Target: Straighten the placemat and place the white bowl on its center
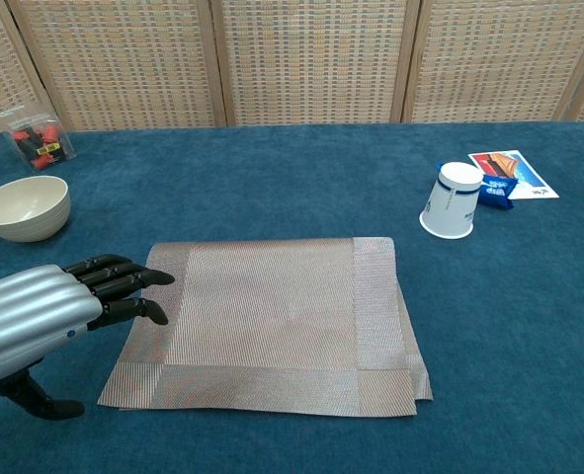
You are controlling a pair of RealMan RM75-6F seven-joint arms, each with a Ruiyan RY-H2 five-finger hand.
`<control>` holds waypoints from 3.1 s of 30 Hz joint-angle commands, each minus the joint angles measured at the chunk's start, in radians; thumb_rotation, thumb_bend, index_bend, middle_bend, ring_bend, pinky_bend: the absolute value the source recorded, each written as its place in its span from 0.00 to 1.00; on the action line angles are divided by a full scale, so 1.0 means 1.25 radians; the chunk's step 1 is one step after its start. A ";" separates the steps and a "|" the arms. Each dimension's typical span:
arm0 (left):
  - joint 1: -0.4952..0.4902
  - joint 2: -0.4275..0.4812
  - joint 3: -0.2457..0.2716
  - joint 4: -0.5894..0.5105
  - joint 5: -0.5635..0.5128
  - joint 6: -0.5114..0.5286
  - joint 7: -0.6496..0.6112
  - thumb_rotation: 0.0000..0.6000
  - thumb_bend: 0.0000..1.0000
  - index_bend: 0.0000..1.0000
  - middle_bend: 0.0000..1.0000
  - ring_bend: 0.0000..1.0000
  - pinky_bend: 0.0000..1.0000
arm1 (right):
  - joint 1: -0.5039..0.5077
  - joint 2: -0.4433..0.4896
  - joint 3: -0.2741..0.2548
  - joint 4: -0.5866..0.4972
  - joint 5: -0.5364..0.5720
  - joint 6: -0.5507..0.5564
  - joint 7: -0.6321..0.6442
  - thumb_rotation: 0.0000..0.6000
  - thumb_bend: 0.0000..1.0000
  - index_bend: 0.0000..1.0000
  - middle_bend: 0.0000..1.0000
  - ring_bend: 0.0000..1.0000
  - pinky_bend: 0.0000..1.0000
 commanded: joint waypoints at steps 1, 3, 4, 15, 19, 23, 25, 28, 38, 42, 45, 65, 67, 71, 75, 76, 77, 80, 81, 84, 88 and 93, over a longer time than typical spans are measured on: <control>0.003 -0.004 -0.002 0.007 0.001 0.003 0.004 1.00 0.09 0.19 0.00 0.00 0.00 | 0.000 0.000 0.000 -0.001 -0.001 0.001 0.000 1.00 0.05 0.15 0.00 0.00 0.00; 0.004 -0.014 -0.005 0.017 0.002 0.003 0.007 1.00 0.09 0.19 0.00 0.00 0.00 | -0.001 0.000 -0.001 -0.002 -0.003 0.002 -0.001 1.00 0.05 0.15 0.00 0.00 0.00; 0.005 -0.018 -0.005 0.020 0.002 0.002 0.007 1.00 0.09 0.20 0.00 0.00 0.00 | -0.001 0.000 -0.001 -0.002 -0.004 0.003 -0.001 1.00 0.05 0.15 0.00 0.00 0.00; 0.003 -0.063 -0.013 0.050 0.000 -0.016 0.013 1.00 0.09 0.20 0.00 0.00 0.00 | -0.003 0.003 -0.002 -0.005 -0.007 0.008 0.001 1.00 0.05 0.15 0.00 0.00 0.00; 0.004 -0.072 -0.014 0.059 0.004 -0.013 0.020 1.00 0.20 0.22 0.00 0.00 0.00 | -0.004 0.004 -0.002 -0.006 -0.008 0.010 0.003 1.00 0.05 0.15 0.00 0.00 0.00; 0.006 -0.079 -0.015 0.065 0.009 -0.006 0.012 1.00 0.33 0.23 0.00 0.00 0.00 | -0.004 0.004 -0.003 -0.006 -0.011 0.010 0.002 1.00 0.05 0.15 0.00 0.00 0.00; 0.006 -0.080 -0.016 0.066 0.012 -0.003 0.008 1.00 0.37 0.23 0.00 0.00 0.00 | -0.003 0.003 -0.004 -0.007 -0.011 0.009 0.001 1.00 0.05 0.15 0.00 0.00 0.00; 0.006 -0.083 -0.016 0.067 0.017 0.003 0.000 1.00 0.40 0.24 0.00 0.00 0.00 | -0.003 0.003 -0.004 -0.008 -0.011 0.008 0.000 1.00 0.05 0.16 0.00 0.00 0.00; 0.004 -0.091 -0.021 0.075 0.016 -0.001 -0.010 1.00 0.40 0.36 0.00 0.00 0.00 | -0.003 0.004 -0.003 -0.009 -0.006 0.006 -0.001 1.00 0.05 0.15 0.00 0.00 0.00; 0.004 -0.093 -0.024 0.076 0.008 -0.008 -0.007 1.00 0.40 0.46 0.00 0.00 0.00 | -0.004 0.006 -0.002 -0.011 -0.006 0.008 0.000 1.00 0.05 0.15 0.00 0.00 0.00; 0.004 -0.092 -0.027 0.077 0.005 -0.010 -0.003 1.00 0.40 0.50 0.00 0.00 0.00 | -0.004 0.006 -0.002 -0.011 -0.006 0.008 0.001 1.00 0.05 0.15 0.00 0.00 0.00; 0.008 -0.080 -0.039 0.066 -0.024 -0.020 0.018 1.00 0.57 0.60 0.00 0.00 0.00 | -0.006 0.008 -0.004 -0.015 -0.010 0.011 0.001 1.00 0.05 0.15 0.00 0.00 0.00; 0.009 -0.078 -0.040 0.063 -0.025 -0.019 0.017 1.00 0.59 0.61 0.00 0.00 0.00 | -0.006 0.008 -0.005 -0.015 -0.011 0.012 0.001 1.00 0.05 0.15 0.00 0.00 0.00; 0.008 -0.073 -0.044 0.050 -0.024 -0.013 0.014 1.00 0.62 0.61 0.00 0.00 0.00 | -0.007 0.010 -0.005 -0.016 -0.013 0.014 0.004 1.00 0.05 0.15 0.00 0.00 0.00; 0.004 -0.062 -0.055 0.028 -0.022 -0.004 0.013 1.00 0.62 0.61 0.00 0.00 0.00 | -0.008 0.012 -0.005 -0.017 -0.014 0.016 0.009 1.00 0.05 0.15 0.00 0.00 0.00; 0.003 -0.058 -0.059 0.021 -0.024 -0.002 0.013 1.00 0.63 0.61 0.00 0.00 0.00 | -0.009 0.013 -0.004 -0.017 -0.014 0.017 0.010 1.00 0.05 0.15 0.00 0.00 0.00; 0.001 -0.054 -0.065 0.013 -0.026 0.000 0.012 1.00 0.64 0.61 0.00 0.00 0.00 | -0.009 0.013 -0.004 -0.017 -0.014 0.018 0.011 1.00 0.05 0.15 0.00 0.00 0.00; -0.010 -0.032 -0.095 -0.019 -0.036 0.006 0.019 1.00 0.64 0.61 0.00 0.00 0.00 | -0.009 0.015 -0.004 -0.017 -0.014 0.019 0.015 1.00 0.05 0.15 0.00 0.00 0.00; -0.015 -0.024 -0.106 -0.029 -0.040 0.007 0.022 1.00 0.64 0.62 0.00 0.00 0.00 | -0.009 0.015 -0.004 -0.017 -0.013 0.019 0.015 1.00 0.05 0.16 0.00 0.00 0.00; -0.037 0.005 -0.161 -0.068 -0.066 0.007 0.030 1.00 0.64 0.62 0.00 0.00 0.00 | -0.009 0.016 -0.002 -0.015 -0.010 0.018 0.018 1.00 0.05 0.15 0.00 0.00 0.00; -0.074 0.034 -0.249 -0.100 -0.142 -0.023 0.045 1.00 0.64 0.62 0.00 0.00 0.00 | -0.008 0.017 0.002 -0.014 -0.001 0.014 0.022 1.00 0.05 0.15 0.00 0.00 0.00; -0.134 0.043 -0.355 -0.094 -0.255 -0.072 0.091 1.00 0.64 0.62 0.00 0.00 0.00 | -0.007 0.018 0.009 -0.009 0.015 0.008 0.025 1.00 0.05 0.15 0.00 0.00 0.00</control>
